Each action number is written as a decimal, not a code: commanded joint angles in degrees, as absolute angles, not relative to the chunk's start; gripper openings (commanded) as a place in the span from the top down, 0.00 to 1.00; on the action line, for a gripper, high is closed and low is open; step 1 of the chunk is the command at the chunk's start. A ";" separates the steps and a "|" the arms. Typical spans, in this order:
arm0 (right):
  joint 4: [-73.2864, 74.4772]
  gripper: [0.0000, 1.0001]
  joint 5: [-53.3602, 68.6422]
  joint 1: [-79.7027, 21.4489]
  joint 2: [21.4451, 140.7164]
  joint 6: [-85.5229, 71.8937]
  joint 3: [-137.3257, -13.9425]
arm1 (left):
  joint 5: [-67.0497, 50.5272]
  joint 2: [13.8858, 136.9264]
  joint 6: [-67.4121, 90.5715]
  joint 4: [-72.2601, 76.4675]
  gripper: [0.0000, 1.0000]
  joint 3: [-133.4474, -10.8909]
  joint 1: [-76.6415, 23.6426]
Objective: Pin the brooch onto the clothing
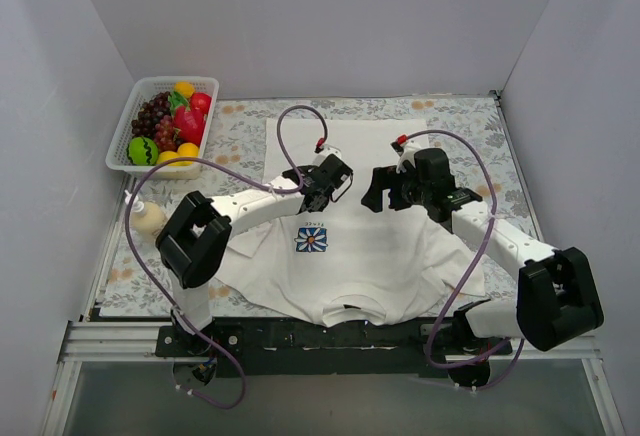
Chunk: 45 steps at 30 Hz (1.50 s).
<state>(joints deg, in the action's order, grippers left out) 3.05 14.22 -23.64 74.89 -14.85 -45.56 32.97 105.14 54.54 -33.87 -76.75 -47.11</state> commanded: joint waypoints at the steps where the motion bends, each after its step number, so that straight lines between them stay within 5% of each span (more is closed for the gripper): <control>1: 2.55 0.06 12.05 -23.47 75.32 -15.73 -45.18 | 40.95 107.74 57.82 -37.43 1.00 -77.60 -48.60; 45: 4.92 0.06 9.67 -16.44 77.34 -19.78 -40.61 | 47.90 123.39 66.62 -55.28 1.00 -89.91 -54.75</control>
<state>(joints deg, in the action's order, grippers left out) 6.11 9.17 -17.26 78.96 -18.92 -41.32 48.34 121.69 64.71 -53.04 -87.59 -53.91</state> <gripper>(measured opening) 0.940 0.021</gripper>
